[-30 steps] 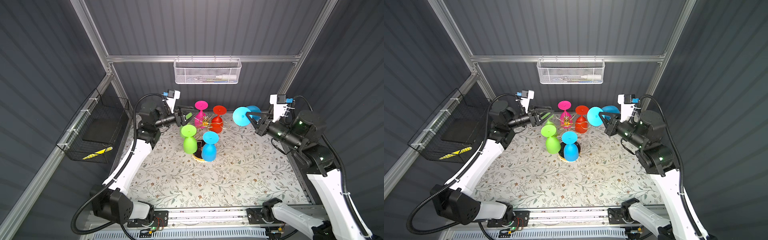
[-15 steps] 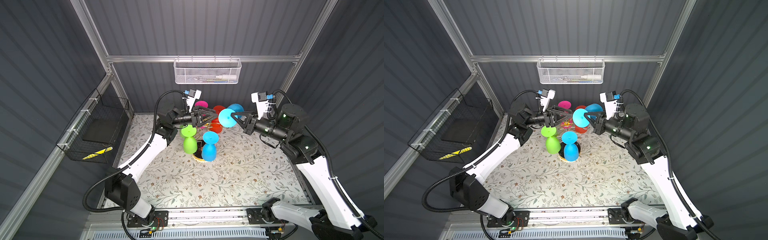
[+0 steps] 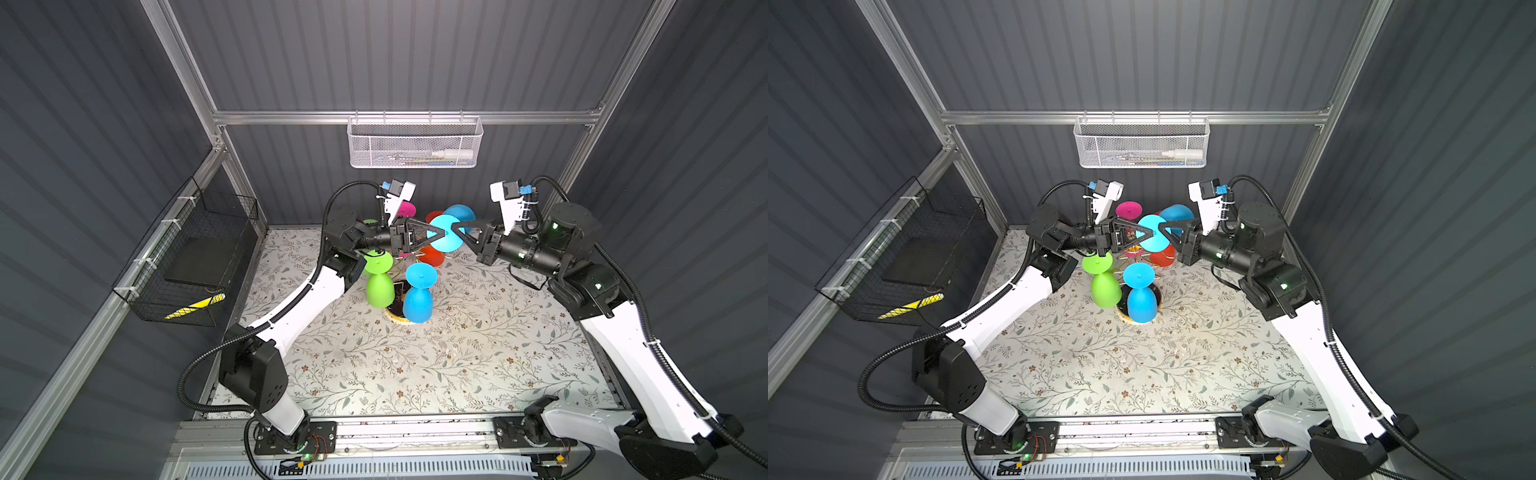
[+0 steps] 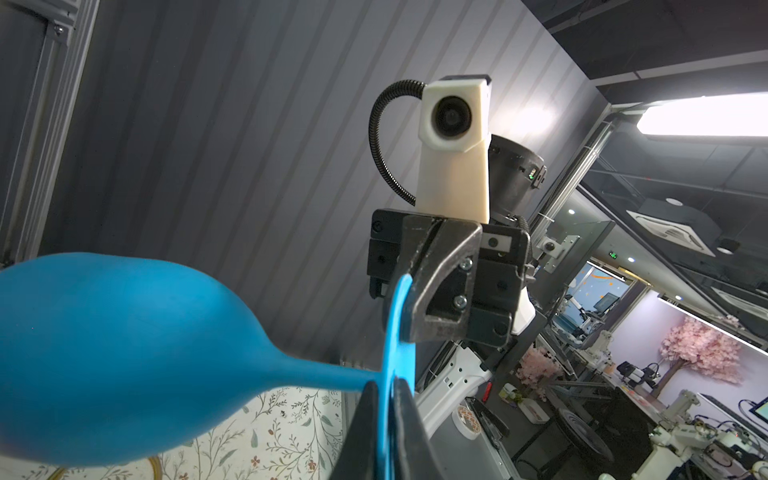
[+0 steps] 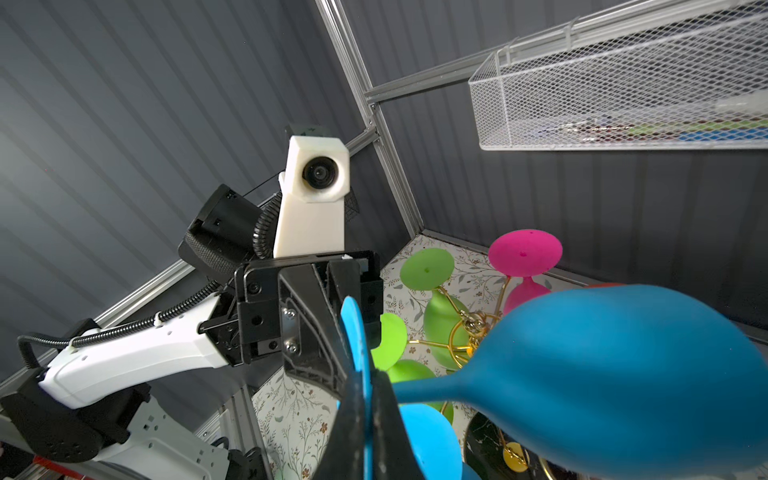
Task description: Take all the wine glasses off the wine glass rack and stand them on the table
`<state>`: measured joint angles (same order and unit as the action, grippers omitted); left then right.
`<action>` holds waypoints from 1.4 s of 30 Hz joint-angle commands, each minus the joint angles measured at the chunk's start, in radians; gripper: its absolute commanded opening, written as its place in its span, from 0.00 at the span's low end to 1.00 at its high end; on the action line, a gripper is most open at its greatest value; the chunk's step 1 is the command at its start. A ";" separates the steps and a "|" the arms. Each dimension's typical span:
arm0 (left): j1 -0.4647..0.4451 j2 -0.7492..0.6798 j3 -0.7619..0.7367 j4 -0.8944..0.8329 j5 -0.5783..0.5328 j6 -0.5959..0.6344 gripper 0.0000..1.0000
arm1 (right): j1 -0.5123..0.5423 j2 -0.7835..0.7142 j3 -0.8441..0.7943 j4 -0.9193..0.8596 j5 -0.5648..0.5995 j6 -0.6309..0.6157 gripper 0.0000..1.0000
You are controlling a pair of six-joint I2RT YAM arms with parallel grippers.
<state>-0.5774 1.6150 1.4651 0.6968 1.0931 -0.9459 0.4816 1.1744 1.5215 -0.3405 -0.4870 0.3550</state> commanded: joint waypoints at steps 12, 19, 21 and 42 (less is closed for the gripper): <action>0.033 0.011 0.107 0.042 0.139 -0.133 0.00 | -0.003 -0.191 -0.055 -0.136 0.360 -0.228 0.75; 0.036 0.026 0.127 0.047 0.163 -0.199 0.00 | -0.003 -0.273 -0.206 -0.002 0.471 -0.475 0.99; 0.037 0.033 0.134 0.048 0.170 -0.225 0.00 | -0.003 -0.277 -0.248 0.052 0.482 -0.551 0.99; 0.038 0.096 0.159 0.284 0.200 -0.518 0.00 | -0.004 -0.118 -0.279 0.230 0.259 -0.901 0.99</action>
<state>-0.5415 1.6974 1.5867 0.8776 1.2644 -1.3964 0.4793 1.0546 1.2095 -0.1429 -0.2089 -0.5110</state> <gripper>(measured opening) 0.062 0.989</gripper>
